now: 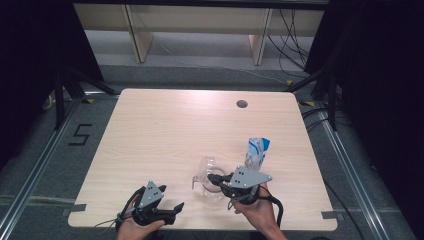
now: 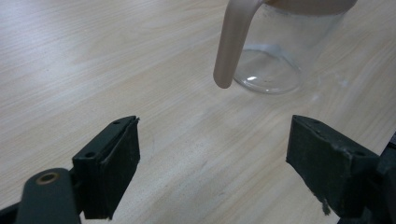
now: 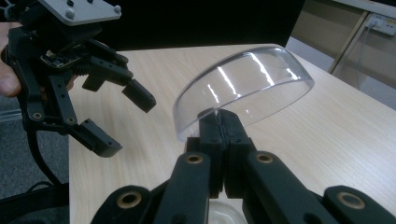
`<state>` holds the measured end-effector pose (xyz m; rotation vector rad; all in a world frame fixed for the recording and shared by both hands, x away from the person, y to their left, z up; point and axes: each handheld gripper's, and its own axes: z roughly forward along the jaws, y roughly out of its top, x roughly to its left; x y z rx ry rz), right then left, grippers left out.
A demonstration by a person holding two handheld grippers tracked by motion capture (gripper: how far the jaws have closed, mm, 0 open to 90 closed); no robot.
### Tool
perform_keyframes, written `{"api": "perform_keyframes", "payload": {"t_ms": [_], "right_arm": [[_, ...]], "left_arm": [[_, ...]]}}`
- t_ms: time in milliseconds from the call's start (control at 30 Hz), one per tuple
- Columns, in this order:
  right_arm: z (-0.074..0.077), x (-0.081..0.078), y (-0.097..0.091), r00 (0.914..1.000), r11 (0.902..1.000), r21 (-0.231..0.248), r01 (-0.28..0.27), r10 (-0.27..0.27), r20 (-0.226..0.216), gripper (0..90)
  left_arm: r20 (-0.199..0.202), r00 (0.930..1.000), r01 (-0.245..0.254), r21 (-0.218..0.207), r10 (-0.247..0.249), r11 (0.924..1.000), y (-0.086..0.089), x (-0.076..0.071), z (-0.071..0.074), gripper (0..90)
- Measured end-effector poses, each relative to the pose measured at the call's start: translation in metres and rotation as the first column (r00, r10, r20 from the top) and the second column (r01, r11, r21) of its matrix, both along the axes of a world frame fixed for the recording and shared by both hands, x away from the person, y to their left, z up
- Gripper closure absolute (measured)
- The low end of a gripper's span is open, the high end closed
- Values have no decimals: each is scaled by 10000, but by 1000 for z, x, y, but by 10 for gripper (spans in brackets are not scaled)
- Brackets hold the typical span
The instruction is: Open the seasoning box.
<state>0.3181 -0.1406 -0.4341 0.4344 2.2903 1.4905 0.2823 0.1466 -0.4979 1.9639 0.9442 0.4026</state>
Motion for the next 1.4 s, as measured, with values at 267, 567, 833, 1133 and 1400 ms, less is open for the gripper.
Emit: {"api": "perform_keyframes", "payload": {"t_ms": [267,567,833,1133,1400], "right_arm": [[-1,0,4,9999,9999,-39,-151,151,-7,892],[-2,-1,7,9997,9998,-87,-203,201,-166,883],[-2,-3,11,9996,9996,-124,-267,266,-53,875],[-4,-2,12,9991,9993,-10,-382,382,-170,871],[-6,-4,18,9987,9988,-154,-467,464,-191,861]], "left_arm": [[105,9999,-63,32,63,10000,2,0,1,176],[74,9999,-77,42,76,10000,2,0,1,176],[186,9998,-26,88,25,10000,1,0,0,176],[177,9998,100,235,-104,9997,1,0,0,177],[176,9998,88,237,-92,9997,1,0,0,178]]}}
